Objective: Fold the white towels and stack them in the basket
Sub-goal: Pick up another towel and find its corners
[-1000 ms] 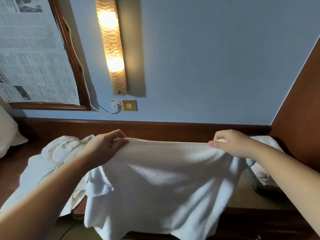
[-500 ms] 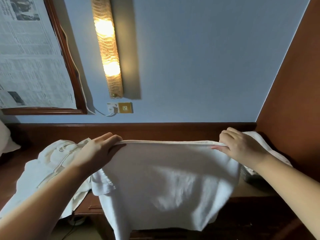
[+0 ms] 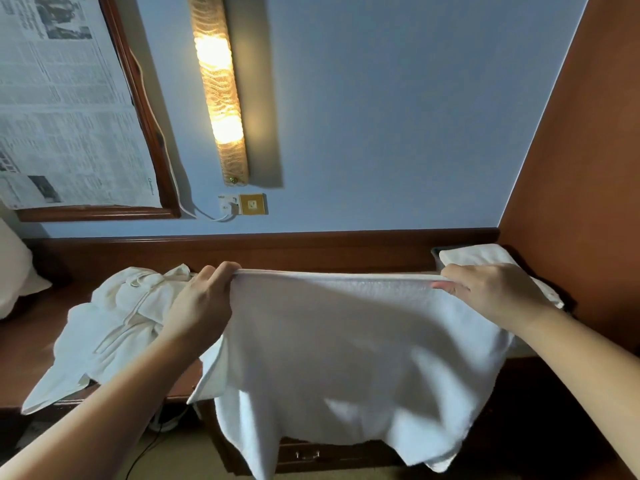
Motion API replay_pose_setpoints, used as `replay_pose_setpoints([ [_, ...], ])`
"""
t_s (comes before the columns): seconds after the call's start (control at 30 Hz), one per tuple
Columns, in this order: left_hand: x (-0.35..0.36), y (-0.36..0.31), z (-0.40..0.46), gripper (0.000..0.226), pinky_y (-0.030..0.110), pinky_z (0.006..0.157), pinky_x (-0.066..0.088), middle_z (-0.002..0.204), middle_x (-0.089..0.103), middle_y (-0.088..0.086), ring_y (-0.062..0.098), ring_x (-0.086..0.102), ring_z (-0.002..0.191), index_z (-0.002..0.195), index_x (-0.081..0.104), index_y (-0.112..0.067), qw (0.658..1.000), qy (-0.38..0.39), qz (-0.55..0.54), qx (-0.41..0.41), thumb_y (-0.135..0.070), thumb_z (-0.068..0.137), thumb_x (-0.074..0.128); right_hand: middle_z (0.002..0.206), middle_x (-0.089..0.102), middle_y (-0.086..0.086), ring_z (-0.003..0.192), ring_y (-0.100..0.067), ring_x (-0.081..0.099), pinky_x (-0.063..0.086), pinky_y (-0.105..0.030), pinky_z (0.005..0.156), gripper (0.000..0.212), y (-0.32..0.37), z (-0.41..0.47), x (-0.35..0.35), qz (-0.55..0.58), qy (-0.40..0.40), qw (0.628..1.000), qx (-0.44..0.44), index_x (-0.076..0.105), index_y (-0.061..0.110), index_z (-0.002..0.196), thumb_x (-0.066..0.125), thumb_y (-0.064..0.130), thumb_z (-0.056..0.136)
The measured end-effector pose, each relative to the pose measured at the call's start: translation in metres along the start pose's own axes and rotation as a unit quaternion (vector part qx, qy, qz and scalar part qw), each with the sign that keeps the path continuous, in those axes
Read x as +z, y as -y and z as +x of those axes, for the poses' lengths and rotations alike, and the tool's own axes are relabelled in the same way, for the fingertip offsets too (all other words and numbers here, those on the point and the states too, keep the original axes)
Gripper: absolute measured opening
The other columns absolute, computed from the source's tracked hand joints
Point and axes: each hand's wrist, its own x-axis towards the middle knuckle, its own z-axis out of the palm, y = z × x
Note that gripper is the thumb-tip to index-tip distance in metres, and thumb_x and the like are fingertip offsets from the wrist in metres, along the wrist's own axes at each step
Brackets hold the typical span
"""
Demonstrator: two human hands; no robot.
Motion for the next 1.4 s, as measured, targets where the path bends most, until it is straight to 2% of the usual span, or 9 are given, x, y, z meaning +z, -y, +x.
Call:
replay_pose_setpoints([
  [0.17, 0.014, -0.015, -0.012, 0.023, 0.041, 0.072, 0.044, 0.093, 0.063, 0.005, 0.032, 0.057, 0.082, 0.119, 0.054, -0.025, 0.983, 0.049, -0.101, -0.147, -0.013, 0.106, 0.039, 0.046, 0.034, 0.000, 0.041, -0.026, 0.035, 0.032, -0.031, 0.037, 0.052, 0.001, -0.001, -0.005, 0.054, 0.104, 0.993, 0.020, 0.043, 0.025, 0.071, 0.043, 0.069, 0.098],
  [0.4, 0.019, 0.026, -0.032, 0.039, 0.028, 0.057, 0.040, 0.081, 0.066, -0.002, 0.022, 0.059, 0.066, 0.095, 0.065, -0.017, 0.980, 0.144, -0.042, 0.133, -0.055, 0.097, 0.055, 0.045, 0.035, 0.004, 0.041, -0.026, 0.041, 0.035, -0.032, 0.041, 0.060, -0.011, -0.031, 0.009, 0.061, 0.199, 0.974, 0.085, 0.031, 0.027, 0.064, 0.043, 0.077, 0.095],
  [0.57, 0.046, 0.064, -0.018, 0.017, 0.027, 0.061, 0.050, 0.082, 0.063, -0.006, 0.016, 0.061, 0.067, 0.091, 0.069, -0.017, 0.965, 0.220, -0.047, 0.136, -0.019, 0.085, 0.085, 0.050, 0.047, 0.005, 0.054, -0.024, 0.052, 0.043, -0.033, 0.051, 0.073, -0.029, -0.043, 0.050, 0.046, 0.285, 0.947, 0.143, 0.033, 0.026, 0.062, 0.031, 0.098, 0.079],
  [0.7, 0.083, 0.070, 0.005, 0.010, 0.022, 0.063, 0.046, 0.085, 0.068, -0.008, 0.016, 0.064, 0.072, 0.101, 0.072, -0.016, 0.967, 0.244, -0.033, 0.069, -0.008, 0.095, 0.072, 0.055, 0.051, 0.005, 0.061, -0.020, 0.055, 0.045, -0.034, 0.057, 0.077, -0.054, -0.042, 0.094, 0.068, 0.347, 0.918, 0.181, 0.040, 0.025, 0.065, 0.033, 0.102, 0.072],
  [0.87, 0.163, 0.082, 0.053, 0.013, 0.035, 0.070, 0.046, 0.090, 0.072, 0.006, 0.032, 0.065, 0.079, 0.106, 0.072, -0.018, 0.966, 0.254, -0.026, -0.051, -0.010, 0.099, 0.065, 0.069, 0.058, 0.002, 0.071, -0.018, 0.056, 0.051, -0.035, 0.071, 0.050, -0.103, -0.029, 0.172, 0.115, 0.435, 0.861, 0.238, 0.049, 0.031, 0.077, 0.058, 0.080, 0.084],
  [1.0, 0.238, 0.087, 0.096, 0.018, 0.036, 0.071, 0.040, 0.091, 0.065, 0.005, 0.029, 0.054, 0.077, 0.112, 0.067, -0.023, 0.949, 0.286, 0.019, -0.130, -0.012, 0.102, 0.057, 0.080, 0.059, 0.004, 0.076, -0.018, 0.057, 0.052, -0.041, 0.074, 0.030, -0.141, -0.009, 0.248, 0.164, 0.478, 0.834, 0.223, 0.051, 0.031, 0.086, 0.054, 0.056, 0.102],
  [1.13, 0.302, 0.094, 0.115, 0.034, 0.041, 0.075, 0.045, 0.087, 0.052, 0.003, 0.033, 0.055, 0.083, 0.116, 0.059, -0.029, 0.924, 0.341, 0.058, -0.160, -0.005, 0.091, 0.058, 0.093, 0.058, 0.009, 0.082, -0.017, 0.057, 0.055, -0.046, 0.079, 0.017, -0.172, -0.010, 0.327, 0.170, 0.516, 0.813, 0.212, 0.053, 0.034, 0.098, 0.046, 0.046, 0.108],
  [1.3, 0.352, 0.115, 0.110, 0.014, 0.039, 0.083, 0.053, 0.098, 0.069, 0.008, 0.031, 0.065, 0.087, 0.113, 0.070, -0.019, 0.884, 0.433, 0.063, -0.162, -0.025, 0.101, 0.063, 0.095, 0.057, 0.000, 0.078, -0.019, 0.051, 0.044, -0.039, 0.069, 0.019, -0.188, -0.026, 0.396, 0.134, 0.553, 0.792, 0.222, 0.050, 0.030, 0.095, 0.043, 0.040, 0.109],
  [1.4, 0.373, 0.140, 0.111, 0.018, 0.040, 0.089, 0.052, 0.103, 0.068, 0.007, 0.032, 0.066, 0.098, 0.113, 0.073, -0.014, 0.856, 0.489, 0.095, -0.138, -0.017, 0.097, 0.067, 0.098, 0.057, -0.003, 0.086, -0.028, 0.053, 0.044, -0.040, 0.074, 0.020, -0.183, -0.035, 0.428, 0.104, 0.581, 0.770, 0.244, 0.051, 0.030, 0.101, 0.041, 0.045, 0.108],
])
